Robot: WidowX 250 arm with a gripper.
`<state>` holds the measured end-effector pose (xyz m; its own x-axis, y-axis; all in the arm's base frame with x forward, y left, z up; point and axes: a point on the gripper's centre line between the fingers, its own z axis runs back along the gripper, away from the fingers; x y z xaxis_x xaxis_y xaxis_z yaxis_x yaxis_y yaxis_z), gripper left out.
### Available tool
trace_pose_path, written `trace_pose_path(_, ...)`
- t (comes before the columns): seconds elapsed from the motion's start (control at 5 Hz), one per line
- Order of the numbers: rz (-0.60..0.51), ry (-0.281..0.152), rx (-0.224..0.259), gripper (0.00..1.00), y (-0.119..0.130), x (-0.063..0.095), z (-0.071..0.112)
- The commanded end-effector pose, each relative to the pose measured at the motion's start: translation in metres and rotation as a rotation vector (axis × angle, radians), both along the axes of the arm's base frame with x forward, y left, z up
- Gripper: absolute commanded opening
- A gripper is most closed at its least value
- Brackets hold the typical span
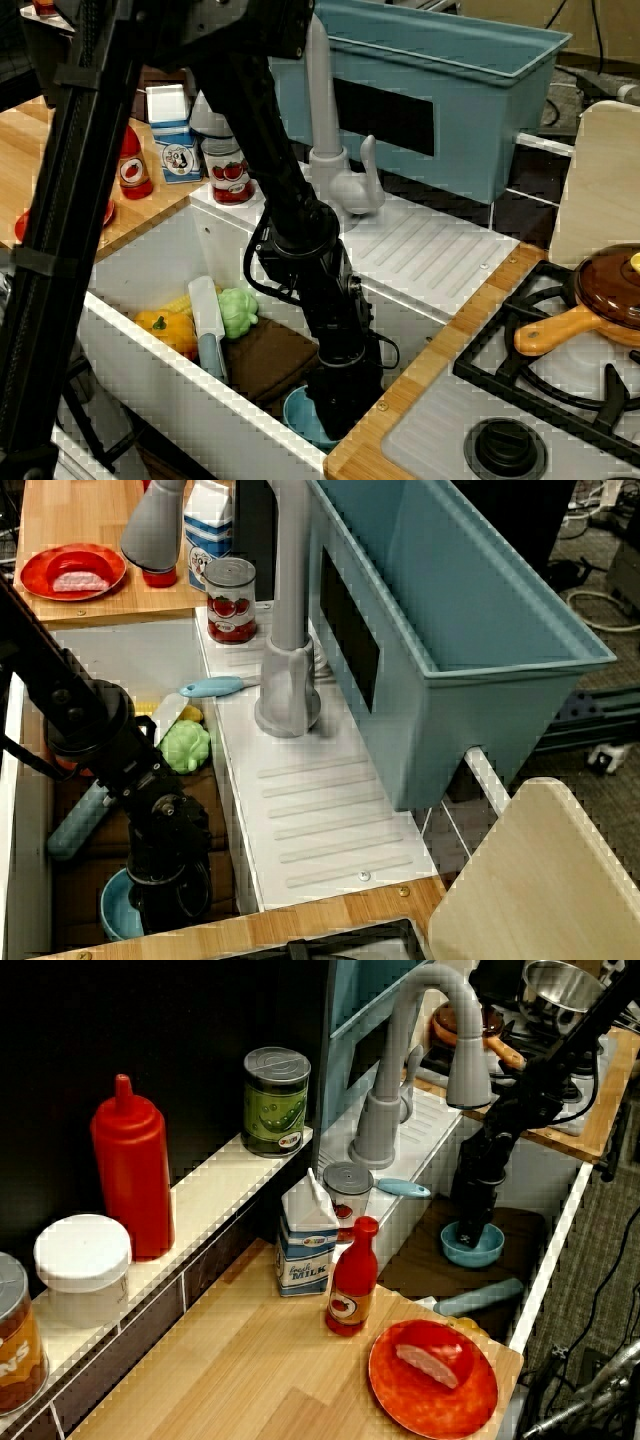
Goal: Lift bowl
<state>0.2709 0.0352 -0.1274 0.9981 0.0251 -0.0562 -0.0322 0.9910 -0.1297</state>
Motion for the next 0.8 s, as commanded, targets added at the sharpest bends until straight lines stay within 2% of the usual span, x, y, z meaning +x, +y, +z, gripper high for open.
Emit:
trace_pose_path(0.0,0.033,0.04,0.031,0.0,0.002,-0.001,0.008)
trace_pose_path(0.2,0.012,0.11,0.078,0.0,0.004,0.0,0.009)
trace_pose_path(0.4,0.019,0.128,0.1,0.0,0.011,0.004,0.018)
trace_pose_path(0.6,0.025,0.132,0.091,0.0,0.012,0.007,0.038)
